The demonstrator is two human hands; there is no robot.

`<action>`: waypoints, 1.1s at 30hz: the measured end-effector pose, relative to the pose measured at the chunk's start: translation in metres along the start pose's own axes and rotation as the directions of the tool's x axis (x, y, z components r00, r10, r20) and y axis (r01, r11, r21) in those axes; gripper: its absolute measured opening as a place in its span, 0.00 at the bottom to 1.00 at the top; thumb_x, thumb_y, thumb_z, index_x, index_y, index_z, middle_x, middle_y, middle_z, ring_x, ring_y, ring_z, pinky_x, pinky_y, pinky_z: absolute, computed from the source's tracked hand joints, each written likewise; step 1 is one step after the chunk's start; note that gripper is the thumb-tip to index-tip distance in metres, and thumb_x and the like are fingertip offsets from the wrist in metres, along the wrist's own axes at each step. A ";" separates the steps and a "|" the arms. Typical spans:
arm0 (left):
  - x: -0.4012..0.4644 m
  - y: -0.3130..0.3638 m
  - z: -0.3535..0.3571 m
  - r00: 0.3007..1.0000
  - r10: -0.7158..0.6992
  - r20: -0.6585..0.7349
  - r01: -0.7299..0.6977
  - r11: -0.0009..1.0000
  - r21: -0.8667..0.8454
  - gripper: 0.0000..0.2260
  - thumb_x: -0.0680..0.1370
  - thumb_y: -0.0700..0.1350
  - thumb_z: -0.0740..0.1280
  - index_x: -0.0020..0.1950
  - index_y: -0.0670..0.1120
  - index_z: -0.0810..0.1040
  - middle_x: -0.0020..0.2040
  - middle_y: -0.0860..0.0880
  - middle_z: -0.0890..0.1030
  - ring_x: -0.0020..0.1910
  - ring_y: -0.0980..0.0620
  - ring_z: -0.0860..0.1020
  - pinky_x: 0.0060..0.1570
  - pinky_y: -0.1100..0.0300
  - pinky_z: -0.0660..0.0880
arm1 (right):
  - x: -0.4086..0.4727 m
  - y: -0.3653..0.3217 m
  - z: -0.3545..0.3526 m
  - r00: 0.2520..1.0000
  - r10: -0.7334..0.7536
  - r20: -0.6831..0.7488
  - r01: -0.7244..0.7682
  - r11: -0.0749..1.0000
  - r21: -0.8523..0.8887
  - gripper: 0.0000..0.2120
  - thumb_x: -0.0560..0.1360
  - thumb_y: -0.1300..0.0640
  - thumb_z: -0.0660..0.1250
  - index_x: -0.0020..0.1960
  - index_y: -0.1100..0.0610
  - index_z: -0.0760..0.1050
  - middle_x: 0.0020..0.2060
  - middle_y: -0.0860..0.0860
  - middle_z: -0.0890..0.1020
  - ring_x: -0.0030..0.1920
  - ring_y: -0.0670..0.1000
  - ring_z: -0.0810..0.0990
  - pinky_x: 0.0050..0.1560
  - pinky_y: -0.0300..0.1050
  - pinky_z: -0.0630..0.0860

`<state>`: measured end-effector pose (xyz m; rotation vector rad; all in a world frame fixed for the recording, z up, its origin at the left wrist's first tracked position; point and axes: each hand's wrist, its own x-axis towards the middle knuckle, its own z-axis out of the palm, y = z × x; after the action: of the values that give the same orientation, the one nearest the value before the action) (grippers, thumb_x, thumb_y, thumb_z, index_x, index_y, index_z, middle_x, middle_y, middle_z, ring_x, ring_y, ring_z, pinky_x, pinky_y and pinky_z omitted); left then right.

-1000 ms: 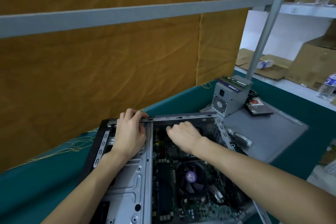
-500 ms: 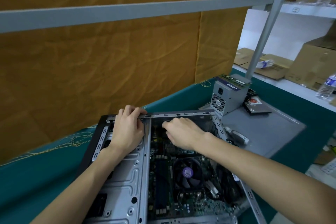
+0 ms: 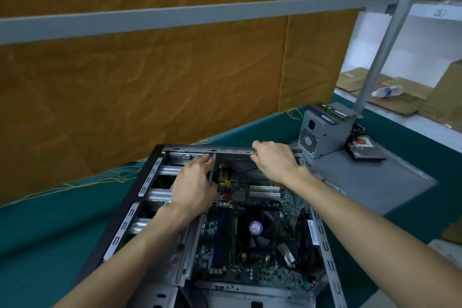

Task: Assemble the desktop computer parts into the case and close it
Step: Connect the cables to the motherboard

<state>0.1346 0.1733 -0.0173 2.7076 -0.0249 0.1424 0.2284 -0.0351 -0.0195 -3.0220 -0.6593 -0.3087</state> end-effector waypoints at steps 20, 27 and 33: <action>-0.017 0.007 0.023 0.919 0.393 0.014 -0.389 0.903 0.184 0.21 0.87 0.47 0.55 0.82 0.52 0.62 0.80 0.56 0.64 0.79 0.51 0.62 0.75 0.51 0.63 | -0.068 0.027 -0.019 0.972 0.227 0.063 -0.218 0.967 -0.130 0.13 0.81 0.66 0.62 0.65 0.61 0.70 0.49 0.59 0.84 0.48 0.60 0.84 0.38 0.49 0.71; 0.007 0.027 0.020 0.837 0.540 0.087 -0.547 0.827 0.135 0.20 0.84 0.45 0.60 0.77 0.53 0.71 0.75 0.57 0.72 0.70 0.50 0.68 0.68 0.52 0.66 | -0.114 0.033 -0.025 0.891 0.436 0.126 -0.425 0.899 -0.105 0.24 0.76 0.71 0.61 0.72 0.66 0.64 0.54 0.61 0.83 0.52 0.61 0.83 0.42 0.50 0.74; -0.013 0.008 0.006 0.920 0.391 -0.024 -0.391 0.912 -0.124 0.13 0.81 0.47 0.68 0.65 0.49 0.82 0.66 0.53 0.81 0.65 0.53 0.78 0.67 0.50 0.74 | -0.127 -0.048 -0.038 0.983 -0.181 0.038 0.173 0.973 0.155 0.17 0.81 0.43 0.60 0.62 0.54 0.75 0.58 0.52 0.79 0.58 0.55 0.78 0.62 0.56 0.76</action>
<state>0.1219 0.1634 -0.0205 2.5422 -0.5613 0.2476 0.0886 -0.0462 -0.0079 -2.8407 -0.9153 -0.1768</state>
